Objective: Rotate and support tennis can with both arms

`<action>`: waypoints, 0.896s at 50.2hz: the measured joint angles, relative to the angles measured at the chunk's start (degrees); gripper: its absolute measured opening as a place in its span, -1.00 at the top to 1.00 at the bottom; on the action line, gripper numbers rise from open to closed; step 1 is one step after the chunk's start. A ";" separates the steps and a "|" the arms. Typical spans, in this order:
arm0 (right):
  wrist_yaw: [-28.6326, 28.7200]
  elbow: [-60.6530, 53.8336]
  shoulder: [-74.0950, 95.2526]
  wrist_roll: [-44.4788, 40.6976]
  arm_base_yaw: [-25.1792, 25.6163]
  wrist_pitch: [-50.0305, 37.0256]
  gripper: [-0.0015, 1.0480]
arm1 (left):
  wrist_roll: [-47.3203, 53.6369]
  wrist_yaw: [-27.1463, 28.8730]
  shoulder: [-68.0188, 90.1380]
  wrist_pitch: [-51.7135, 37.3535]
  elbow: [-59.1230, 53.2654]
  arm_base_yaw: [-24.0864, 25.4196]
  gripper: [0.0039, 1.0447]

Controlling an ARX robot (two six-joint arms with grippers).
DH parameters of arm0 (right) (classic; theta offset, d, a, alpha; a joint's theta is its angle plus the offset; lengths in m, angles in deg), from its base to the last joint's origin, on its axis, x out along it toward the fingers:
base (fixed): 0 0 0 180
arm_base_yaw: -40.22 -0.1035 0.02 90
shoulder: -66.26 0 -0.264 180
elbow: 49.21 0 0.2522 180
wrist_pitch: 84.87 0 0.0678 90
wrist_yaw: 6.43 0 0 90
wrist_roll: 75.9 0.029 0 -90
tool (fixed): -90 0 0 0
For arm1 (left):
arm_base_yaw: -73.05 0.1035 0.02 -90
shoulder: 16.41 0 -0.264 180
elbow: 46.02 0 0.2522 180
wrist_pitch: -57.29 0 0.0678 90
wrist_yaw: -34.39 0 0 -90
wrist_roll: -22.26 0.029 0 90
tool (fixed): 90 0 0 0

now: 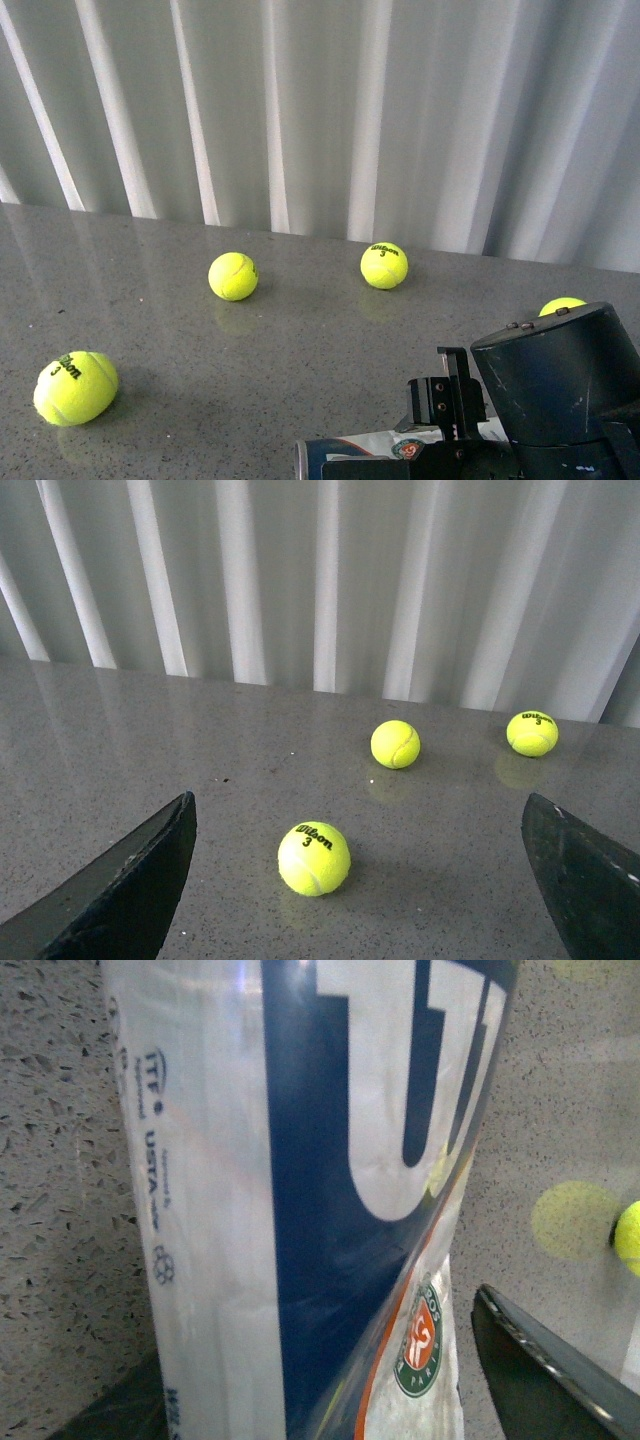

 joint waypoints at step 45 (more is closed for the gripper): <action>2.95 -2.49 -17.97 14.99 -1.73 10.21 -0.87 | 0.02 0.00 0.00 0.00 0.00 0.00 -0.88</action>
